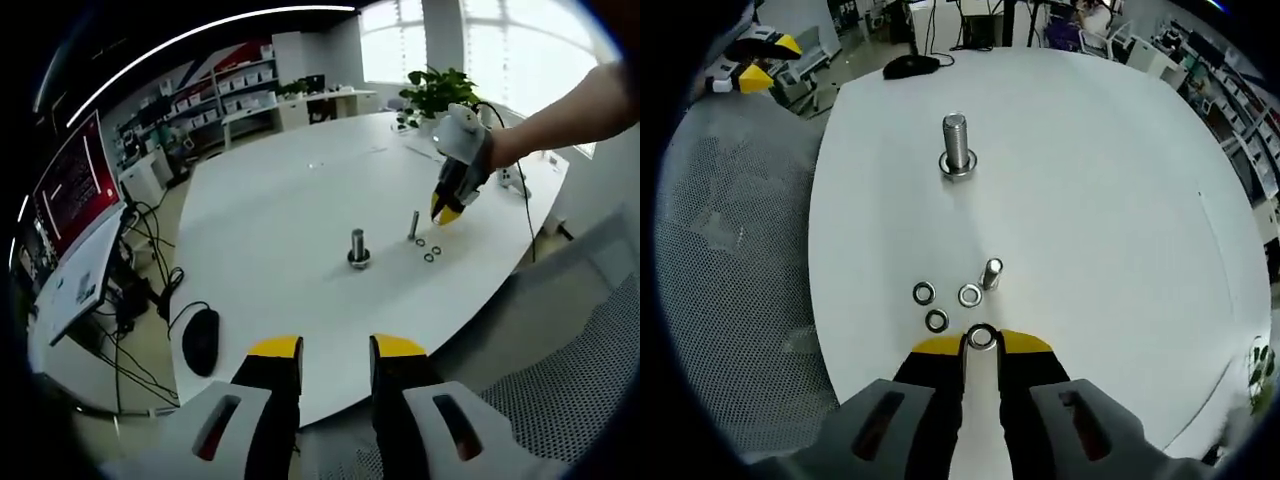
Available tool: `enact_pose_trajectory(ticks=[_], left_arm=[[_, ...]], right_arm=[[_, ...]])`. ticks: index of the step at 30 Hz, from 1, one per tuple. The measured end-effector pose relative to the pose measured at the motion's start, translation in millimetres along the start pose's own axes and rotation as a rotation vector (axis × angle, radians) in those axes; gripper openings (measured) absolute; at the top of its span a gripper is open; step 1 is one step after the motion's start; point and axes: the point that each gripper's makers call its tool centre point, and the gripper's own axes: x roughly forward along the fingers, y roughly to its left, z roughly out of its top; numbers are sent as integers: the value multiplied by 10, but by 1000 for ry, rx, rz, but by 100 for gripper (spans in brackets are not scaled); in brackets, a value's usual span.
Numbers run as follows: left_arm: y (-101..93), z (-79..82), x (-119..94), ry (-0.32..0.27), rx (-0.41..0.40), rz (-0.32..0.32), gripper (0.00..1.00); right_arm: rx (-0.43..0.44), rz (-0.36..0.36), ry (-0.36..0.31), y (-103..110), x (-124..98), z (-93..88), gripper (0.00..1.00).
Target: Place the washer onto the threaded stud by aligning its center hole with the stud, sliding it down to the base, and recovering from edge contact or off-axis alignment until the washer reaches the visible bottom stop.
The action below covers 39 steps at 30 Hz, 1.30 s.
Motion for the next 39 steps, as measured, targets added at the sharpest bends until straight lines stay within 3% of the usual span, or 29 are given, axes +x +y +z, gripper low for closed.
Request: enact_pose_trajectory(ticks=[13, 39], left_arm=[[19, 14, -9, -11, -5, 12, 25], [18, 14, -10, -11, -3, 11, 25]], right_arm=[[-71, -18, -44, -36, -94, 359, 14], [-115, -21, 21, -57, 94, 373, 14]])
